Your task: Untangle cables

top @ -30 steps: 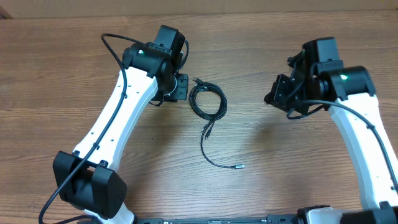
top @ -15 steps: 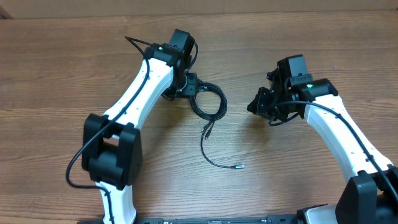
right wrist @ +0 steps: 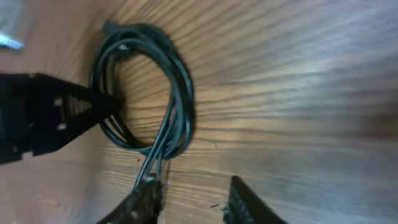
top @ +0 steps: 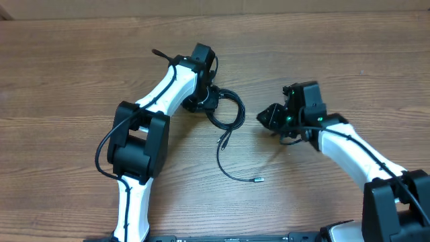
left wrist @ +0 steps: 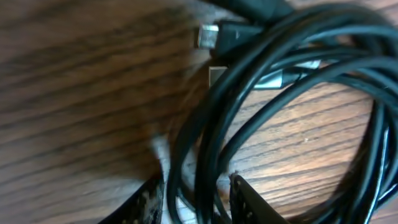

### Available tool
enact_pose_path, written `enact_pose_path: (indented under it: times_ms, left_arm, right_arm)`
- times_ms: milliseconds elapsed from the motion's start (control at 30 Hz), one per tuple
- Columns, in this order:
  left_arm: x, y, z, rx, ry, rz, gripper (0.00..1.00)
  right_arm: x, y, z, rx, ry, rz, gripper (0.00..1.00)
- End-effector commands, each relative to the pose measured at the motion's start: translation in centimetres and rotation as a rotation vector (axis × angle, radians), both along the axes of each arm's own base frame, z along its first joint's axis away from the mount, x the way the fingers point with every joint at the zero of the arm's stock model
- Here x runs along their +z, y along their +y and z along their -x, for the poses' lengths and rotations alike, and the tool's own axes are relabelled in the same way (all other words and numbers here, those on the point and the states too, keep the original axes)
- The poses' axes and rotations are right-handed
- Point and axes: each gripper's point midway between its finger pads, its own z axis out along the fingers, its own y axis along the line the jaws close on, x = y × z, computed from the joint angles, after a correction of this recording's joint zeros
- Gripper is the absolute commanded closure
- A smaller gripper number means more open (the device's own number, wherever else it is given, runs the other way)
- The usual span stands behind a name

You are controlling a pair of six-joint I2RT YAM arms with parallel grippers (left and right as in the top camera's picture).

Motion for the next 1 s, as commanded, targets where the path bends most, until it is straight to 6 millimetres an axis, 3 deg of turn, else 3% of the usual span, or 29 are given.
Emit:
enact_pose_path:
  times_ms: [0,133,233,367,433,600,700,833,967]
  left_arm:
    - [-0.4,-1.5,0.3,-0.054,0.022,0.063,0.65]
    - [-0.4,-1.9,-0.6,-0.139,-0.036,0.077,0.67]
    - [-0.3,-2.1,-1.1,-0.17,-0.067,0.083,0.62]
    - [-0.3,-2.1,-1.1,-0.169,-0.067,0.083,0.4]
    - [-0.3,-1.9,-1.2,-0.168,-0.071,0.07,0.4]
    - [-0.5,-1.3,-1.4,-0.163,-0.082,0.033,0.59]
    - [-0.6,-1.3,-1.3,-0.165,-0.079,0.032,0.62]
    - [-0.5,-1.6,-1.1,-0.185,-0.08,0.038,0.81]
    - [-0.5,-1.6,-1.2,-0.221,-0.089,0.039,0.91]
  right_arm:
    - [-0.9,1.1,0.5,0.02,-0.032,-0.01,0.62]
    - [-0.6,1.9,0.0,0.034,-0.096,-0.021,0.62]
    - [-0.6,1.6,-0.5,0.018,-0.116,0.003,0.63]
    - [-0.6,1.5,-0.5,0.014,-0.117,0.01,0.63]
    - [-0.6,1.4,-0.5,0.011,-0.118,0.014,0.62]
    - [-0.5,1.5,-0.7,0.01,-0.129,0.012,0.62]
    - [-0.5,1.5,-0.7,0.01,-0.129,0.012,0.62]
    - [-0.5,1.4,-0.7,0.01,-0.128,0.012,0.62]
    - [-0.5,1.4,-0.7,0.01,-0.126,0.013,0.61]
